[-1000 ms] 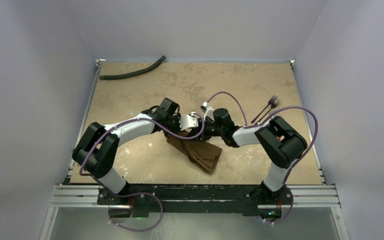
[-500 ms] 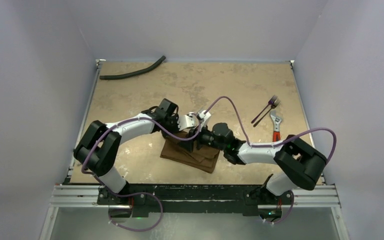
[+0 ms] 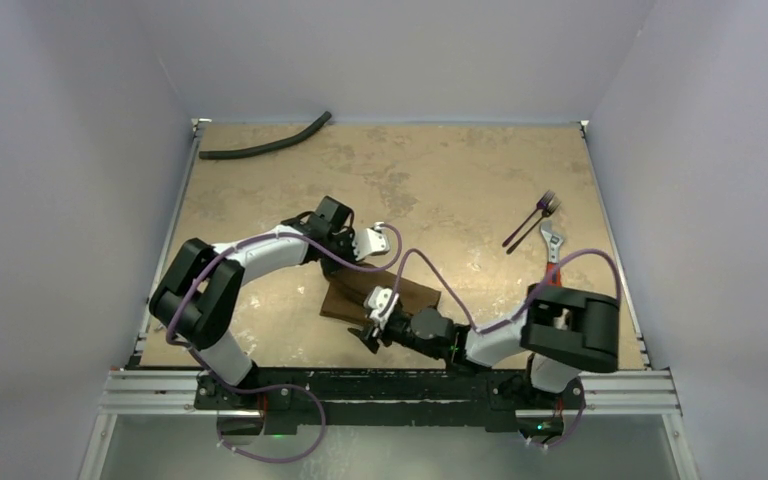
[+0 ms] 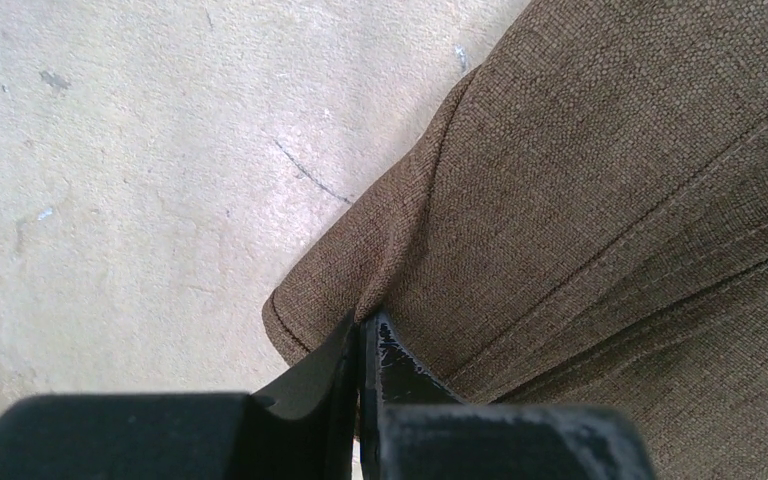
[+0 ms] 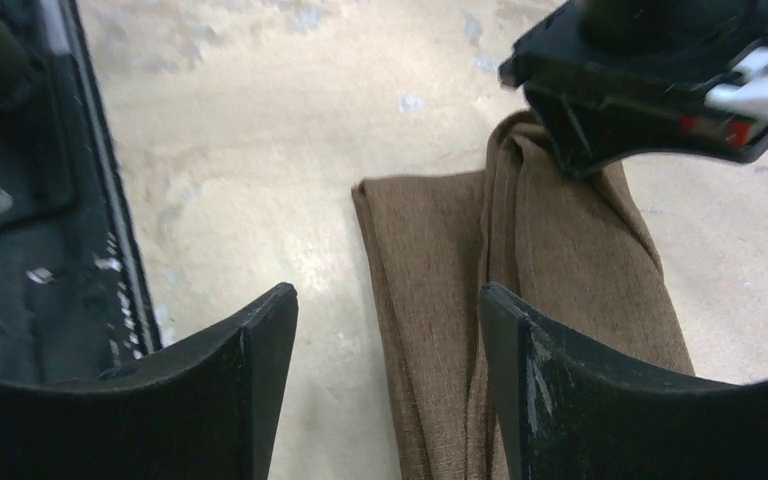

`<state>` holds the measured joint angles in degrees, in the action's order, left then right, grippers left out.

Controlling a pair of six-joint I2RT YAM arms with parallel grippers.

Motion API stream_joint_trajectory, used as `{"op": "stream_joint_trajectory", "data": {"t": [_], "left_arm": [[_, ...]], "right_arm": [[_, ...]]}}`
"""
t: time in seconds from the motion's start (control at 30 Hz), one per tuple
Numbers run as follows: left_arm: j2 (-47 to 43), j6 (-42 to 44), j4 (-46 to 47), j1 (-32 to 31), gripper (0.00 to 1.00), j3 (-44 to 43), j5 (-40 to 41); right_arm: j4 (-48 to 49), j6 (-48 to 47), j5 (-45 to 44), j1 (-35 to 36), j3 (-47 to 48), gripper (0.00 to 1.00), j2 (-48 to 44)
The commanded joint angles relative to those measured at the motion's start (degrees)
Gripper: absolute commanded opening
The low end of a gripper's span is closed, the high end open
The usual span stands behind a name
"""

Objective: Fold the napkin into a case and place the utensils inside
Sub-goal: Pick up the utensils from the corner of the board.

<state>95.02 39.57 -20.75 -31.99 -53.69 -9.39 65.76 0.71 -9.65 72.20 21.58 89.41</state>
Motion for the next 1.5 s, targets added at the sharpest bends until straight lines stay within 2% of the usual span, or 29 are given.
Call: {"op": "stream_joint_trajectory", "data": {"t": [0.0, 0.1, 0.27, 0.53, 0.63, 0.87, 1.0, 1.2, 1.37, 1.43, 1.47], "left_arm": [[0.69, -1.34, -2.41, 1.51, 0.00, -1.85, -2.83], [0.65, -1.04, -3.00, 2.05, 0.00, -2.07, -3.24], [1.16, -0.47, -4.47, 2.65, 0.00, -2.82, -4.34], [1.34, 0.70, -5.07, 2.63, 0.00, -3.35, -4.59], [1.13, 1.25, -4.85, 2.63, 0.00, -2.94, -4.33], [-0.03, 1.90, -4.65, 2.68, 0.00, -1.71, -4.13], [-0.06, 2.42, -5.02, 2.63, 0.00, -1.55, -4.67], [-0.04, 3.13, -5.31, 2.63, 0.00, -1.48, -4.97], [-0.02, 3.15, -5.27, 2.64, 0.00, -1.27, -5.33], [-0.01, 3.14, -5.26, 2.63, 0.00, -1.37, -5.38], [-0.01, 3.20, -5.31, 2.63, 0.00, -1.46, -5.38]], "right_arm": [[12.22, -13.42, -10.79, 3.70, 1.31, 0.69, 7.83], [12.86, -18.28, -11.84, 4.79, 4.72, 0.69, 13.02], [8.73, -23.20, -10.90, 4.96, 9.19, 0.70, 15.68], [-3.80, -27.31, -2.22, 4.96, 14.03, 0.68, 17.45], [-12.21, -27.41, 2.05, 4.48, 16.29, 0.68, 16.61], [-20.87, -28.33, 1.80, 1.19, 22.43, 0.65, 20.21], [-23.90, -30.15, 0.85, -0.98, 24.81, 0.56, 21.98], [-26.08, -30.69, -1.00, -1.02, 26.18, 0.32, 23.75], [-19.31, -30.14, -4.57, -0.90, 22.97, 0.08, 21.10], [-15.38, -27.82, -6.69, -0.76, 21.25, 0.00, 19.96], [-13.62, -25.57, -7.06, -0.81, 20.31, 0.00, 19.22]]}}
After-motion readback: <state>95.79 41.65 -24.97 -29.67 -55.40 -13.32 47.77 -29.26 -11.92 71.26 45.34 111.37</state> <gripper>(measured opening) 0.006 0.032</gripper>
